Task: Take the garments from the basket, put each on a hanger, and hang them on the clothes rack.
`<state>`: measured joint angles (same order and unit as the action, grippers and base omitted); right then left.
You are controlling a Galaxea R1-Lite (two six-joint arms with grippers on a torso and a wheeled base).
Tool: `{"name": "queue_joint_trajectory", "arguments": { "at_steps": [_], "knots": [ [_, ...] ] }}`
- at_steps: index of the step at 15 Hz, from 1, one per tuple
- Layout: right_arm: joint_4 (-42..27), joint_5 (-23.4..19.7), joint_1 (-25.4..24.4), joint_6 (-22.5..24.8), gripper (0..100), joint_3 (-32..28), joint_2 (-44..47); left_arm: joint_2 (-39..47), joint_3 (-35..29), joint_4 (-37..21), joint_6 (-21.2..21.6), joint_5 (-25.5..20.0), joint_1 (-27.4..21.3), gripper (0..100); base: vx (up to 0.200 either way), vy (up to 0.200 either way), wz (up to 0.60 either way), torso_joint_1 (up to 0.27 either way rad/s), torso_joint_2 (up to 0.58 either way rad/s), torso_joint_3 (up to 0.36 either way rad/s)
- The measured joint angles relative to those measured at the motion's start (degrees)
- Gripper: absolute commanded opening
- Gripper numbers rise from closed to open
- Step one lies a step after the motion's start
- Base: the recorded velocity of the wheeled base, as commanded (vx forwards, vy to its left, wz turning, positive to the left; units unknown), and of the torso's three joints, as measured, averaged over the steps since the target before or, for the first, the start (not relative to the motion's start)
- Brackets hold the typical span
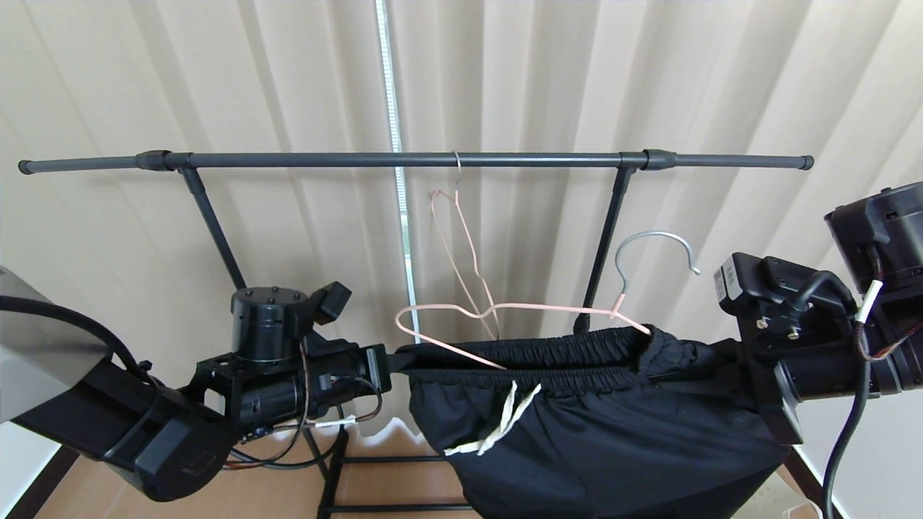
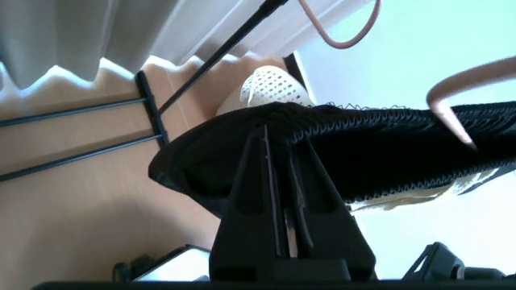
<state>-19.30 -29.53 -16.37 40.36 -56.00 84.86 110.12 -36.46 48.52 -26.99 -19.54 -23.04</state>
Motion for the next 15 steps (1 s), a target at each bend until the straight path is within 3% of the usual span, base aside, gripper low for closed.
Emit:
{"name": "queue_joint_trajectory", "arguments": {
  "at_steps": [8,15],
  "knots": [
    [-0.02,4.29,-2.21,0.06,0,0.46,2.54,-1.6,-9.42,-16.73,7.51,5.12,0.78,0,0.0,0.0,0.0,0.0,0.0,0.0],
    [0.01,6.46,-2.34,0.61,0,0.22,6.1,-2.68,-13.29,-22.87,12.7,8.55,2.01,0,0.0,0.0,0.0,0.0,0.0,0.0]
  ]
}}
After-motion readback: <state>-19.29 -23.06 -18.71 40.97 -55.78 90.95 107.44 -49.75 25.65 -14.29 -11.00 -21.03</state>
